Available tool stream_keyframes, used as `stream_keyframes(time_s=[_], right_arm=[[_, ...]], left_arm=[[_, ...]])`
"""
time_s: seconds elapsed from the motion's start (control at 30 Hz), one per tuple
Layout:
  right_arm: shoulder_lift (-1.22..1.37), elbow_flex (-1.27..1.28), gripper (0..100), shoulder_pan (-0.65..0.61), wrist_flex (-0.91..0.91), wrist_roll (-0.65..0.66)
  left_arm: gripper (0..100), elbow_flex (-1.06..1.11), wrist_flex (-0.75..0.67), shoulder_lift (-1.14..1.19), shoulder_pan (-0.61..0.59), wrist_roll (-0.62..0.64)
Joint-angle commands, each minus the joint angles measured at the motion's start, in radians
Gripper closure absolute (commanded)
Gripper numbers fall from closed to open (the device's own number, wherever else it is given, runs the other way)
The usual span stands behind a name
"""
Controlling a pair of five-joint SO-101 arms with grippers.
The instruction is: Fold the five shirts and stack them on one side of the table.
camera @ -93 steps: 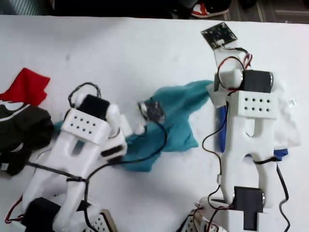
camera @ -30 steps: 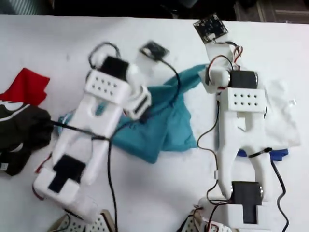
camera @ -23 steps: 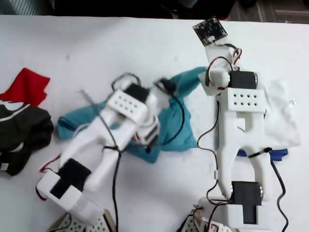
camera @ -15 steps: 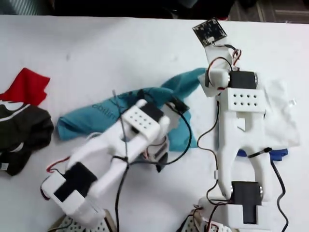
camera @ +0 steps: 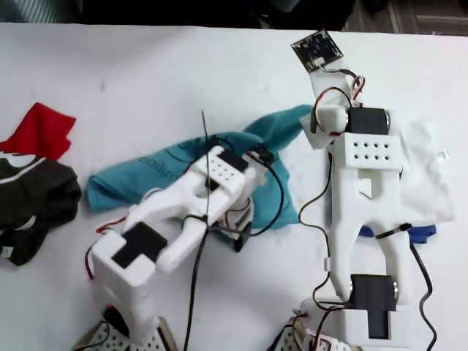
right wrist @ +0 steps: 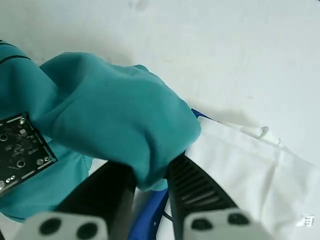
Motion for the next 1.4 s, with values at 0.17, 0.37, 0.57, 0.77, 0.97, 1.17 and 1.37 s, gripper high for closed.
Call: stream_keyframes(time_s=[0.17, 0.37, 0.57, 0.77, 0.97, 1.17, 1.37], right_arm=[[-0.01, -0.011, 97.9, 0.007, 0.001, -0.008], [-0.013, -0.015, 97.9, 0.012, 0.007, -0.008], [-0.013, -0.072, 97.9, 0.012, 0.104, -0.006], [-0.013, -0.262, 97.9, 0.005, 0.283, -0.003], [-0.013, -0.563, 97.9, 0.007, 0.44, 0.0], [-0.013, -0.845, 97.9, 0.005, 0.49, 0.002], [-0.013, -1.112, 97.9, 0.005, 0.504, 0.002]], left_arm=[[80, -0.27, 0.123, 0.191, -0.008, 0.005], [97, -0.388, 0.238, 0.272, -0.013, -0.023], [98, -0.411, 0.359, 0.088, -0.028, -0.11], [98, -0.42, 0.405, -0.231, -0.165, -0.276], [98, -0.42, 0.402, -0.518, -0.415, -0.44], [98, -0.42, 0.321, -0.722, -0.624, -0.632], [98, -0.42, 0.123, -0.862, -0.76, -0.644]])
